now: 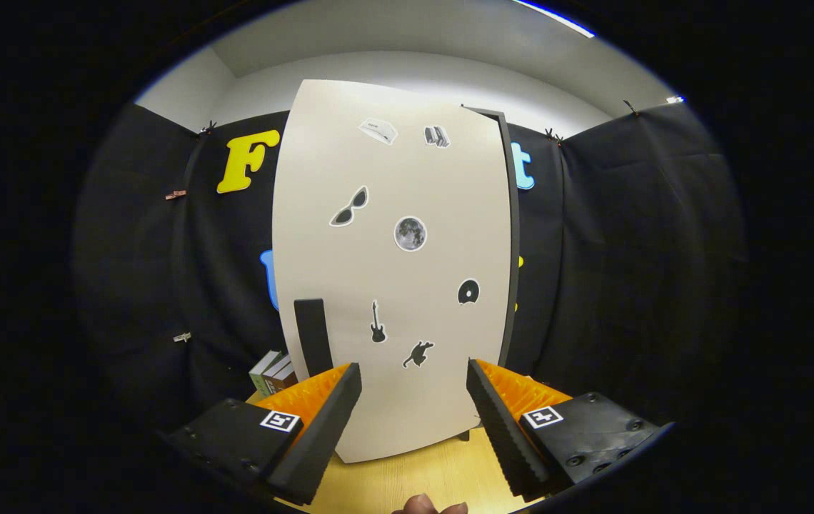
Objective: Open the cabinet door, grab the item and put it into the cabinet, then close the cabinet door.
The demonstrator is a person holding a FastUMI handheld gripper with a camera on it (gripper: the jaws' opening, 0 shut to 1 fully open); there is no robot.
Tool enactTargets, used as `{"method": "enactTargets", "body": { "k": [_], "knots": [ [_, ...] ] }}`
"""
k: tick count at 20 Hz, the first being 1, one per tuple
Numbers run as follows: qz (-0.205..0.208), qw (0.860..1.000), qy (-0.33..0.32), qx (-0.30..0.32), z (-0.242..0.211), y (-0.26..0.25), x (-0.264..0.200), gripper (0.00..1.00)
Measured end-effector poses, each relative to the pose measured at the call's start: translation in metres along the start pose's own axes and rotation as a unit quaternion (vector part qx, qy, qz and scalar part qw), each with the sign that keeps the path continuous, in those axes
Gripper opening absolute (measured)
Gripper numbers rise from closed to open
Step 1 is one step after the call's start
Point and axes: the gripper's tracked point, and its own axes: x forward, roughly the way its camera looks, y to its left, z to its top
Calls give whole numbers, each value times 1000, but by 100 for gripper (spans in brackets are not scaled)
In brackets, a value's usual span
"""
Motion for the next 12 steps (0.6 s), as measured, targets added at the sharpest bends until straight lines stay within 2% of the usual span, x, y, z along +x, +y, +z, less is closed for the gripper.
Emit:
{"method": "enactTargets", "body": {
  "k": [12],
  "knots": [
    [1, 1000, 2, -3, -1, -1, -6, 97]
  ]
}}
